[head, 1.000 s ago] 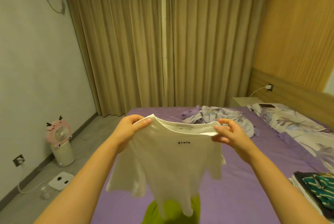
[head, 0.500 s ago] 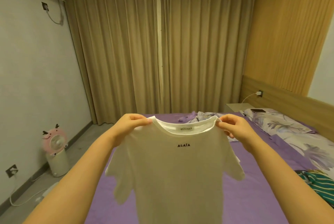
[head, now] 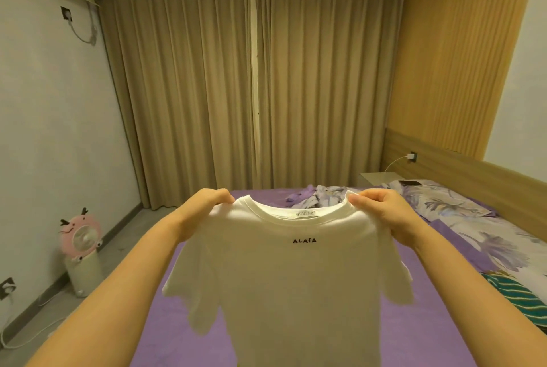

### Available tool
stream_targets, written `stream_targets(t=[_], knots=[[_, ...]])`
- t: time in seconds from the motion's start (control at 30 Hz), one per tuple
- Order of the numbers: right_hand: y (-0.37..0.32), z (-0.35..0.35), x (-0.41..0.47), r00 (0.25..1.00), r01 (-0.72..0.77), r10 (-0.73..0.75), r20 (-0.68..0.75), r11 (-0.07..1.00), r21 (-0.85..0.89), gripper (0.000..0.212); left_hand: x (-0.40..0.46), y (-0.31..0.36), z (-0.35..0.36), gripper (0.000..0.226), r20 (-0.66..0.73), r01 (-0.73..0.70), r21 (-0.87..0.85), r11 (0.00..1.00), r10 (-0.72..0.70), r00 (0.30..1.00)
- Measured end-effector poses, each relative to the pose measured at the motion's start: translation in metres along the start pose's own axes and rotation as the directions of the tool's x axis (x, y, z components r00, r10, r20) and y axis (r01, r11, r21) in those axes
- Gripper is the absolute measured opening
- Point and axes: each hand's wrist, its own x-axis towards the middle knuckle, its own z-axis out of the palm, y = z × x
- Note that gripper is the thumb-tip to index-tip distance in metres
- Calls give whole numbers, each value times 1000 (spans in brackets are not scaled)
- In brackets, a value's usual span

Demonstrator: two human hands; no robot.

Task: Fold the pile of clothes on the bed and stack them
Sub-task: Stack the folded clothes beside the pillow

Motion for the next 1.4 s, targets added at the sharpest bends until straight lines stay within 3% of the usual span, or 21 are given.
stream_targets(t=[0.07, 0.17, 0.3, 0.4, 0.53, 0.6, 0.77, 0.9, 1.03, 1.2, 1.3, 1.4], knots=[[-4, -3, -4, 999, -15, 15, 46, 1000, 6, 36, -2, 1, -3, 23, 42, -42, 0, 999, 42, 998], [-9, -12, -9, 993, -43, 35, 111, 996, 77, 26, -4, 0, -3, 20, 84, -124, -28, 992, 126, 988], [-8, -21, -17, 989, -84, 78, 125, 996, 44, 18, -6, -1, 2, 24, 130, -189, -40, 981, 192, 973], [-8, -21, -21, 993, -73, 77, 89, 996, -50, 19, -3, 3, 10, 11, 81, -251, 32, 968, 248, 965], [-7, -26, -20, 1000, -11, 10, -18, 1000, -20, 23, 4, 10, 35, 13, -37, -299, 152, 942, 307, 951], [-9, -37, -22, 1000, -2, 2, -4, 1000, -31, 19, 4, 16, 44, 19, -46, -284, 147, 948, 293, 955], [-6, -81, -29, 996, -8, 9, 93, 1000, -17, 11, 9, 32, 59, 46, 19, -114, -57, 992, 115, 993], [9, -107, -28, 999, -11, 12, 44, 1000, -10, 15, 14, 38, 81, 49, 79, -143, -30, 989, 145, 986], [21, -138, -24, 998, -64, 62, 23, 993, 94, 15, 15, 49, 116, 37, 153, -204, 25, 979, 198, 968], [25, -168, -25, 989, -121, 112, 98, 989, 87, 14, 25, 52, 158, 27, 2, -207, -14, 978, 207, 978], [27, -180, -27, 987, -122, 103, 124, 980, 157, 11, 32, 44, 188, 32, -157, -123, -30, 992, 117, 981], [27, -190, -31, 985, -114, 78, 155, 964, 239, 4, 33, 53, 231, 30, -254, -150, 9, 989, 148, 956]])
